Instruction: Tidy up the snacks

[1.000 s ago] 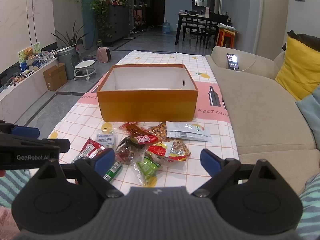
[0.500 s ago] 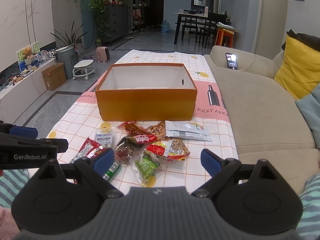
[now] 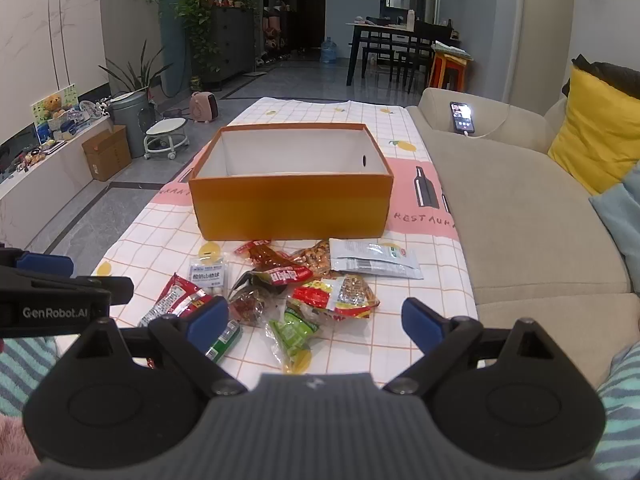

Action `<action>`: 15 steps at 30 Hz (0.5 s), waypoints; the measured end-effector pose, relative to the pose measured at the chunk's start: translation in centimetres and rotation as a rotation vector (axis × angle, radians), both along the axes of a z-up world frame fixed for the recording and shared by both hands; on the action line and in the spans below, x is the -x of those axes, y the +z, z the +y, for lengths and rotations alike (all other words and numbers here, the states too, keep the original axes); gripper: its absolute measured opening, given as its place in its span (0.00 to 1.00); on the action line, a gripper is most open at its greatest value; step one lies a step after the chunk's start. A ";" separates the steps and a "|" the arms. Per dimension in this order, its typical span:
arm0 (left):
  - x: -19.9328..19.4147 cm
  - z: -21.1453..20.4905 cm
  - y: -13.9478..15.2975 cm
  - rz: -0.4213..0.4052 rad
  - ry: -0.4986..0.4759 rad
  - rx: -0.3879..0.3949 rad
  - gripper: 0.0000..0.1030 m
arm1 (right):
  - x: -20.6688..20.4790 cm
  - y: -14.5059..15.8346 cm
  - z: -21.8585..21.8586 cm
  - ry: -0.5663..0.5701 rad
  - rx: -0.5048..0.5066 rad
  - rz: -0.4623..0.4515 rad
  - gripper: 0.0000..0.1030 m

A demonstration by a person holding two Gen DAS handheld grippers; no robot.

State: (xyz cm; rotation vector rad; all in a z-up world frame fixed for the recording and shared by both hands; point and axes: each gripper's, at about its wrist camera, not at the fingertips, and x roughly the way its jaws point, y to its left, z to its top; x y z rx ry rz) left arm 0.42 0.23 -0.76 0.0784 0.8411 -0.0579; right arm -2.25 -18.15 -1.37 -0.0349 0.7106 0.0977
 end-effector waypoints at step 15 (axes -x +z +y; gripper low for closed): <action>0.0 0.0 -0.3 0.003 0.003 0.004 0.79 | -0.2 -0.2 0.0 -0.002 -0.002 0.007 0.88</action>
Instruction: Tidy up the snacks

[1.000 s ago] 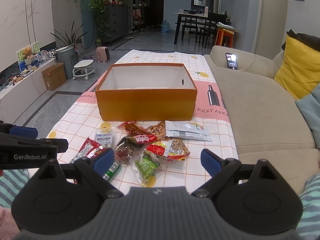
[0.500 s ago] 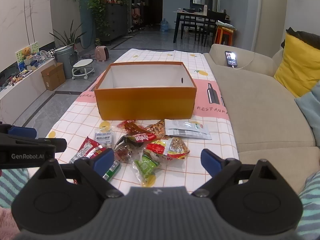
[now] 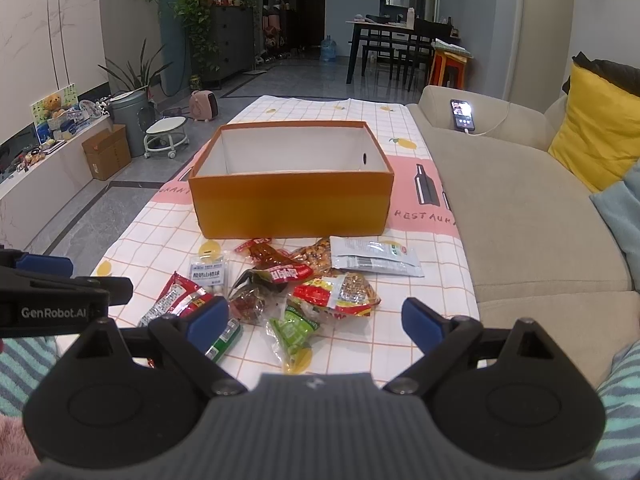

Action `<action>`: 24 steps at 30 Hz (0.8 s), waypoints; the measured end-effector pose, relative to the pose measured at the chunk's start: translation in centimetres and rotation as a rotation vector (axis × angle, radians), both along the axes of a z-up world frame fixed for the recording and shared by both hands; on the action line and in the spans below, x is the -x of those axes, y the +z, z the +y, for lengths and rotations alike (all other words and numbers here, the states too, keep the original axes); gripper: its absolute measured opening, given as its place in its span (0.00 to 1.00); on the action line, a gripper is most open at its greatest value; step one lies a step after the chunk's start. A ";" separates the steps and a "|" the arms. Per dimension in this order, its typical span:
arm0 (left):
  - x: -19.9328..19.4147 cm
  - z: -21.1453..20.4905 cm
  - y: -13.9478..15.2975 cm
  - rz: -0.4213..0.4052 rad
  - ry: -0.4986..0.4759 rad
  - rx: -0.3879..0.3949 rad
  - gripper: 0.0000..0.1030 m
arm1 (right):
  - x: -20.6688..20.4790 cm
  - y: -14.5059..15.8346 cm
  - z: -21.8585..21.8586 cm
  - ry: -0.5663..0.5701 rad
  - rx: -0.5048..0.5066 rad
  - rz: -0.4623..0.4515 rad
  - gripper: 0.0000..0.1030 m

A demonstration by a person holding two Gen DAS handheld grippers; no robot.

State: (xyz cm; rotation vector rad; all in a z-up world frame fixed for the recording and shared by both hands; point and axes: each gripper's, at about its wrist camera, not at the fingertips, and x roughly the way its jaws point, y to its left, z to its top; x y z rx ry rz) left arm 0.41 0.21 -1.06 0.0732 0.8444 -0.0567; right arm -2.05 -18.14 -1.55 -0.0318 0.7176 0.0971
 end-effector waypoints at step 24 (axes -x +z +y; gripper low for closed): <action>-0.5 -0.3 -0.4 0.024 -0.002 0.008 0.79 | -0.7 -0.4 -0.2 -0.004 -0.019 0.027 0.88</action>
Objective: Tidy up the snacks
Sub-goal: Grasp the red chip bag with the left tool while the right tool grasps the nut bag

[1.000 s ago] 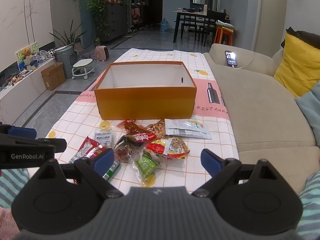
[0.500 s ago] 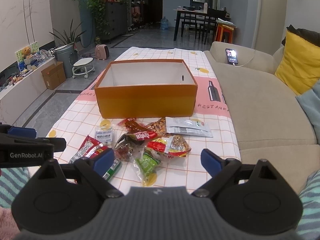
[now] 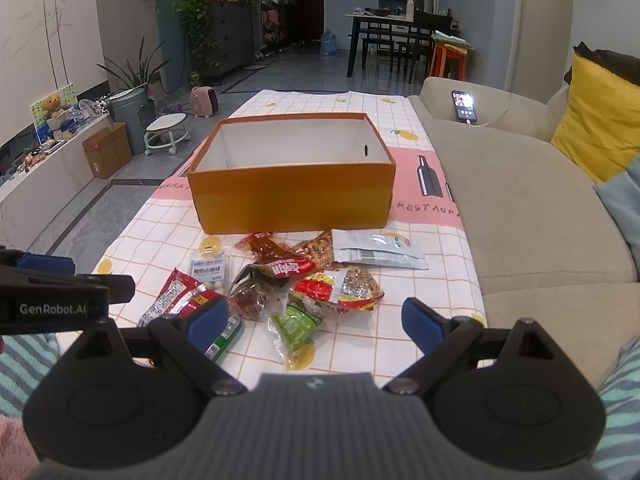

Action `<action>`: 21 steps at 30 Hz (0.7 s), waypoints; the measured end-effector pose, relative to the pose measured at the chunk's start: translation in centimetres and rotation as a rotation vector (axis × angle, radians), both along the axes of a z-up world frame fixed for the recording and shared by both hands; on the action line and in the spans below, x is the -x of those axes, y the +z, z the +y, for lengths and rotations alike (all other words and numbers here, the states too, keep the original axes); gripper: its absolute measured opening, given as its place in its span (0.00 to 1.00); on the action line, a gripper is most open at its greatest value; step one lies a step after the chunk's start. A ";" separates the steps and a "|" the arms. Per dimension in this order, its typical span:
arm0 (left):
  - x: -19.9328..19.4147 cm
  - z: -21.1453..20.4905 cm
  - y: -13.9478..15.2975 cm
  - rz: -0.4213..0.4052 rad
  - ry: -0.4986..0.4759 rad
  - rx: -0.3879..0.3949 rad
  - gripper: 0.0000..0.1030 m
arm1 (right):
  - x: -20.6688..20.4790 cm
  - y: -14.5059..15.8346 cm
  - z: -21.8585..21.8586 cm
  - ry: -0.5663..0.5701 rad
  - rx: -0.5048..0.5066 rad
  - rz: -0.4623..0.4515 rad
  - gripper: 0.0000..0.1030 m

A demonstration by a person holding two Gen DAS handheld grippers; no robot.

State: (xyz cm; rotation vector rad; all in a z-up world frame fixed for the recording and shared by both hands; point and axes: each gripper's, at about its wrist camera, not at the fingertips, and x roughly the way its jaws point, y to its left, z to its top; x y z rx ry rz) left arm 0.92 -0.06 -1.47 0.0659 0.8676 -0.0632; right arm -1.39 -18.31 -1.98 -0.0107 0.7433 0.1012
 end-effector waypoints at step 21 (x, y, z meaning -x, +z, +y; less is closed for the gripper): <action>-8.7 1.2 -5.8 0.238 -0.052 0.010 0.80 | -8.4 -5.0 -1.7 -0.004 -0.031 0.079 0.91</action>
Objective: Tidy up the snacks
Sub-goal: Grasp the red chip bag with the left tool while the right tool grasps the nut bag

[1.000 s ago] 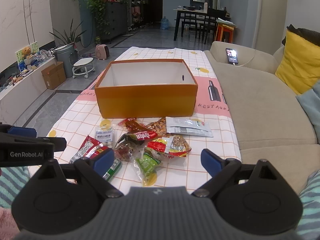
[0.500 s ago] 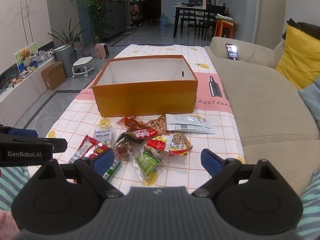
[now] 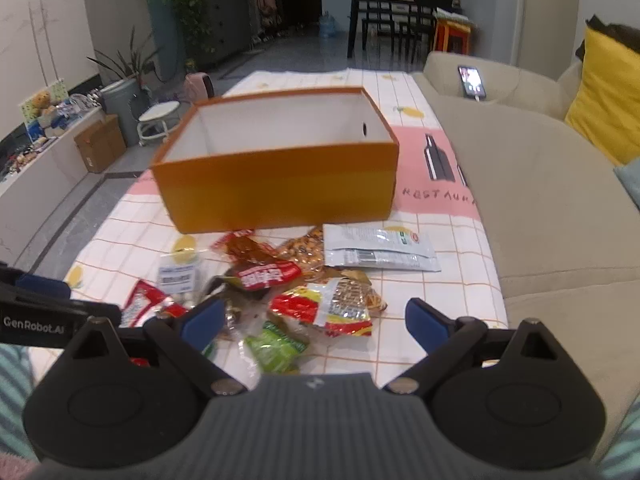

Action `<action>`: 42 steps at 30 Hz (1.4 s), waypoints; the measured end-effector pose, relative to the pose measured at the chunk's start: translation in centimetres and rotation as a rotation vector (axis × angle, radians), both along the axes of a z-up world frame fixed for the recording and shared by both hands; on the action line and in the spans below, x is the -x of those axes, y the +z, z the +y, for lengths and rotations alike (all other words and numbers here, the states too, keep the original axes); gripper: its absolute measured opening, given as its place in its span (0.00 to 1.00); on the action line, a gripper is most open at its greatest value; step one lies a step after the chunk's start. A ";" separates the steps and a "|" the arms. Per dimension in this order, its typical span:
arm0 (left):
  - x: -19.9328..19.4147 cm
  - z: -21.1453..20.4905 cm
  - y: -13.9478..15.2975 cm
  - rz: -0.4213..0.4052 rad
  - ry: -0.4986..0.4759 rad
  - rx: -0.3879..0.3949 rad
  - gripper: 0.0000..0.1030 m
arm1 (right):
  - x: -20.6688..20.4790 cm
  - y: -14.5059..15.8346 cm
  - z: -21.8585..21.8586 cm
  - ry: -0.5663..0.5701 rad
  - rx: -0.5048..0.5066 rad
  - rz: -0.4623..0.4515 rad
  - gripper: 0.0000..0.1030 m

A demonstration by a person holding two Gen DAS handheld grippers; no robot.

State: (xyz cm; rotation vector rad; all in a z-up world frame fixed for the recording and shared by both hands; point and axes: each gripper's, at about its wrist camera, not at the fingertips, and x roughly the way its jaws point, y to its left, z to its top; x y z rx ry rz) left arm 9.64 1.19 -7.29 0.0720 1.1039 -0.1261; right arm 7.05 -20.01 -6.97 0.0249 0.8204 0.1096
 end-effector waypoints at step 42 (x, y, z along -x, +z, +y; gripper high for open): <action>-1.8 0.4 -5.1 0.083 -0.048 -0.016 0.75 | -6.0 -5.6 -0.5 -0.026 -0.059 0.215 0.54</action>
